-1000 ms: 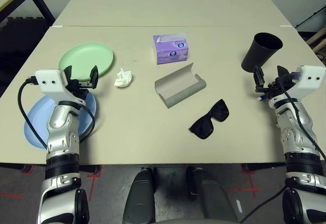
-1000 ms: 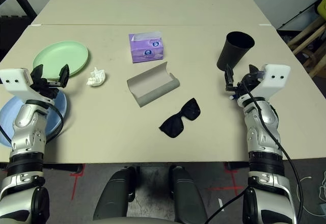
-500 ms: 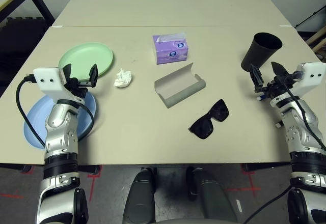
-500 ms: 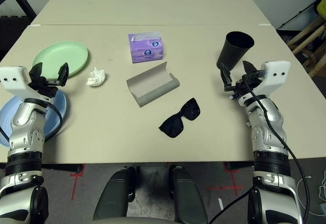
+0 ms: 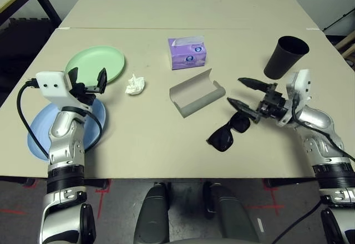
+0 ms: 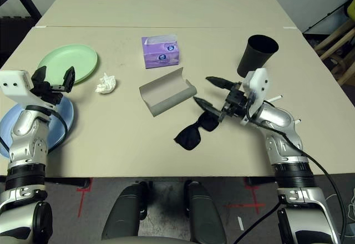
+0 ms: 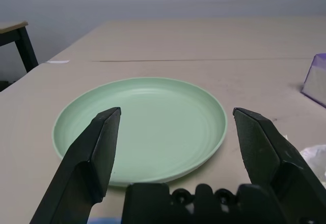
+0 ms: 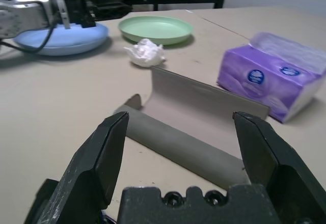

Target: Organize and tidy the items on the table.

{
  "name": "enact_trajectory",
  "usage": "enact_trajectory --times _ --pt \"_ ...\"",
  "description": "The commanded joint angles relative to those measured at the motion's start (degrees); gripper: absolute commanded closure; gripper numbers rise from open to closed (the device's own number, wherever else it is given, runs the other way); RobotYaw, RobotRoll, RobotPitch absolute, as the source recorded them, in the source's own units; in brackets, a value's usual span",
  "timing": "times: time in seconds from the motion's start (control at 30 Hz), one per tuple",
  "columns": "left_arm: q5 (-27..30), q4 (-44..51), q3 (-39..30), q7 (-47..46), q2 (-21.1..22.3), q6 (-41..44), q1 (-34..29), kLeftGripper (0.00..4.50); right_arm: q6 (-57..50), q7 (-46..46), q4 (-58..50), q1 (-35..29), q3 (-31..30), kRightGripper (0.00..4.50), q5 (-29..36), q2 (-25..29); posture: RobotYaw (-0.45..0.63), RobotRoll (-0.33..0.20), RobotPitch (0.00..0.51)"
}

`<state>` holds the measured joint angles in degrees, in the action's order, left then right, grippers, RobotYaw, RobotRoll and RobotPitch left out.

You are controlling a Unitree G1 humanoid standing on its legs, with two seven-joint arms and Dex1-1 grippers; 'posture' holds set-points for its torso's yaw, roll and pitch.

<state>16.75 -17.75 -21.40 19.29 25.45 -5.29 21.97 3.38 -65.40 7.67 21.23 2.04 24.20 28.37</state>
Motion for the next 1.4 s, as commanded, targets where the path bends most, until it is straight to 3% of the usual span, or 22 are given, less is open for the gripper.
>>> enact_trajectory --times 0.03,0.3,0.47,0.8,0.9,1.17,1.4 --pt "0.10 1.39 0.07 0.26 0.58 0.76 -0.96 0.00 0.65 -4.57 -2.44 -1.52 -1.19 0.02 0.96 1.81 0.17 0.000 0.173" --pt "0.27 1.47 0.85 1.88 1.12 2.46 -0.68 0.00 3.28 -9.60 -2.87 -2.14 -2.41 0.02 0.07 3.72 0.16 0.000 0.177" --pt "1.68 0.86 1.33 7.45 3.73 5.56 -0.01 0.00 3.65 -10.36 -3.26 -2.71 -2.93 0.02 -0.08 3.59 0.16 0.000 0.178" --pt "9.39 -1.52 1.36 30.07 17.32 20.07 -1.10 0.00 3.30 -10.69 -3.31 -2.85 -3.19 0.02 0.18 3.32 0.17 0.000 0.178" --pt "8.54 -5.64 1.58 34.01 21.58 20.93 0.20 0.00 3.22 -10.71 -3.50 -2.99 -3.17 0.02 0.24 3.38 0.17 0.000 0.179" --pt "5.98 -16.90 2.44 36.83 30.48 25.45 5.51 0.00 2.88 -10.33 -4.58 -3.81 -3.19 0.02 0.22 3.56 0.16 0.000 0.182" --pt "4.37 -22.00 2.65 37.80 34.74 29.22 6.34 0.00 2.80 -9.76 -5.21 -4.25 -3.32 0.02 0.12 3.49 0.16 0.000 0.183"
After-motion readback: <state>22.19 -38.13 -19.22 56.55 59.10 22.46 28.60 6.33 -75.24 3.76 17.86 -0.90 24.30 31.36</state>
